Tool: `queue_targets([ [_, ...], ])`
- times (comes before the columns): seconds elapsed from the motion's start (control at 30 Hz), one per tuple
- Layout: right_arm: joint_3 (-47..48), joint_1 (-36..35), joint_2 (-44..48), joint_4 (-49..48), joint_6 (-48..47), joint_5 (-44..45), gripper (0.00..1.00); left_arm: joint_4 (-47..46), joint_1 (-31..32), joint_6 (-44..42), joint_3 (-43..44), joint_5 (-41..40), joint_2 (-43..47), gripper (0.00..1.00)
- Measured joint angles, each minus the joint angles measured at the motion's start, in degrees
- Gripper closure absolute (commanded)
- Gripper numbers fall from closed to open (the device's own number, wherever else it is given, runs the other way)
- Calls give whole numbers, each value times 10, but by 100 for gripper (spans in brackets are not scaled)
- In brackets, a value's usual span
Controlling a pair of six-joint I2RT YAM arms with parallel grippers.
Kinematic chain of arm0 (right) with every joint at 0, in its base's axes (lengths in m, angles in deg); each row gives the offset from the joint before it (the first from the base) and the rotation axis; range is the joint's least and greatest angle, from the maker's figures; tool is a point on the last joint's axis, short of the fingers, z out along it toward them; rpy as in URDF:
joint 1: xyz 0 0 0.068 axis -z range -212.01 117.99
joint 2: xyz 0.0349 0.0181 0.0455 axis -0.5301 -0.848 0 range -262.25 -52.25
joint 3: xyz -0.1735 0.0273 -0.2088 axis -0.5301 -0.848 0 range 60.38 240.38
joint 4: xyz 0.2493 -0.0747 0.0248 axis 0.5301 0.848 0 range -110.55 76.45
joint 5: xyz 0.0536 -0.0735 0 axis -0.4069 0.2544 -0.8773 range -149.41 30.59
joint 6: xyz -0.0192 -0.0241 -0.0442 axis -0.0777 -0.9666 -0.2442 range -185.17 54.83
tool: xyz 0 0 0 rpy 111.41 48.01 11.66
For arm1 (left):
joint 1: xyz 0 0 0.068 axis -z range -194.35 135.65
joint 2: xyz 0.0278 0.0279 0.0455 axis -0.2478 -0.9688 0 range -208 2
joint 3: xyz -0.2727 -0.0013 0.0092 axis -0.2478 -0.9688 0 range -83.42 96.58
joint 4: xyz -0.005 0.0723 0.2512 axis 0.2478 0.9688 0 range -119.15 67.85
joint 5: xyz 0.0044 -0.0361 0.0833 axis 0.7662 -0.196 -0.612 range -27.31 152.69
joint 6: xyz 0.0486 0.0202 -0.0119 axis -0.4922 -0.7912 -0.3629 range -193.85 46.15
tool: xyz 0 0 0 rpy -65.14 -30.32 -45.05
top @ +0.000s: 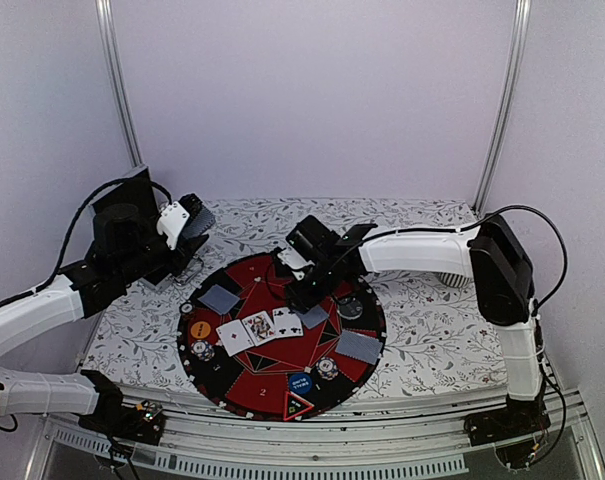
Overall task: Distribute texas hold em gaming equipment
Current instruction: Adjust the poker card in the community card area.
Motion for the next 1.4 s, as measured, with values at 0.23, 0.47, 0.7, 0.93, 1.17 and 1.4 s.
queue_targets([
  [0.23, 28, 0, -73, 31, -2, 49, 48, 0, 0, 0, 0, 0, 0, 58],
  [0.47, 55, 0, -94, 36, -3, 71, 56, 0, 0, 0, 0, 0, 0, 58],
  [0.7, 70, 4, -102, 40, 13, 108, 59, 0, 0, 0, 0, 0, 0, 58],
  [0.93, 104, 5, -125, 38, 23, 114, 56, 0, 0, 0, 0, 0, 0, 57],
  [1.17, 103, 3, -120, 42, 21, 93, 53, 0, 0, 0, 0, 0, 0, 58],
  [1.4, 32, -2, -10, 41, 24, 42, 64, 0, 0, 0, 0, 2, 0, 57],
])
